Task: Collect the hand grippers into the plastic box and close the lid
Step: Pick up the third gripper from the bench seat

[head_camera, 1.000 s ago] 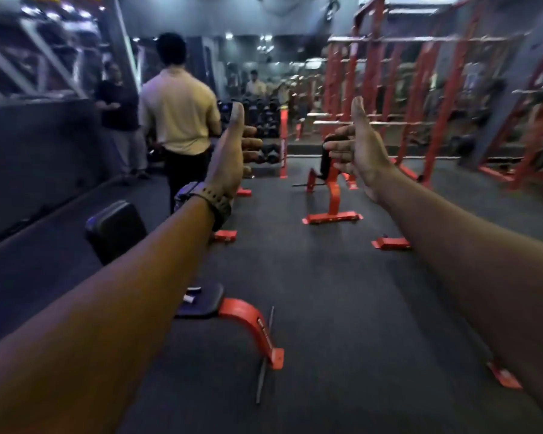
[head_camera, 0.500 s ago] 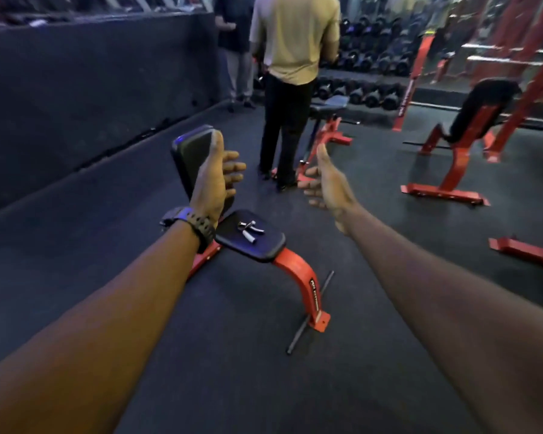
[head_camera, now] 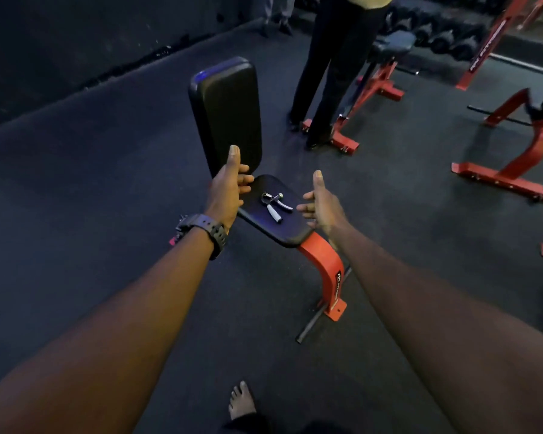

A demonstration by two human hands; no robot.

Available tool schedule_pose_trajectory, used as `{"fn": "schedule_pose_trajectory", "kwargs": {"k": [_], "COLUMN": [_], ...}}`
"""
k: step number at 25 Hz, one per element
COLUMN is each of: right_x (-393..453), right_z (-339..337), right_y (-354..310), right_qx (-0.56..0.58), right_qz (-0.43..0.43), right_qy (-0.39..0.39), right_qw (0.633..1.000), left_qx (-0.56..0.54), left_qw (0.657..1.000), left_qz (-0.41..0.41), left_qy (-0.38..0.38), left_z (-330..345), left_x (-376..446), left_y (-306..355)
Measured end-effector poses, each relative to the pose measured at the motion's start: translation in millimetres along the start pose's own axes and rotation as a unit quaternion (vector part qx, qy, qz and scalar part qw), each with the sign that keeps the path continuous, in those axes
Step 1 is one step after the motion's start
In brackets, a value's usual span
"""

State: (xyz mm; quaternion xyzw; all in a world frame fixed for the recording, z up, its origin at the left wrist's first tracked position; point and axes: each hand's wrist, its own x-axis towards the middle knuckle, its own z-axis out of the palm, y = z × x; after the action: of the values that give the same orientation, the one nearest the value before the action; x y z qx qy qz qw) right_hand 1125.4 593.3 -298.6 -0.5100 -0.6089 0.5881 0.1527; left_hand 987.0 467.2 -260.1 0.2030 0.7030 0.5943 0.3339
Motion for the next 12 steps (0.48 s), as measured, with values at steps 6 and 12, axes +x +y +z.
{"fn": "schedule_pose_trajectory", "kwargs": {"k": [6, 12], "right_x": [128.4, 298.6], "right_z": [33.2, 66.4], "right_y": [11.8, 67.2], "right_qx": [-0.041, -0.185], "right_qz": [0.034, 0.06], "right_qy": [0.002, -0.033], "right_qw": [0.999, 0.98], "left_qx": [-0.002, -0.025], "left_qw": [0.999, 0.996], "left_qz": [-0.036, -0.076], "left_qy": [-0.003, 0.045], "left_z": [19.5, 51.0], "left_x": [116.8, 264.7], "left_y": [-29.2, -104.9]}}
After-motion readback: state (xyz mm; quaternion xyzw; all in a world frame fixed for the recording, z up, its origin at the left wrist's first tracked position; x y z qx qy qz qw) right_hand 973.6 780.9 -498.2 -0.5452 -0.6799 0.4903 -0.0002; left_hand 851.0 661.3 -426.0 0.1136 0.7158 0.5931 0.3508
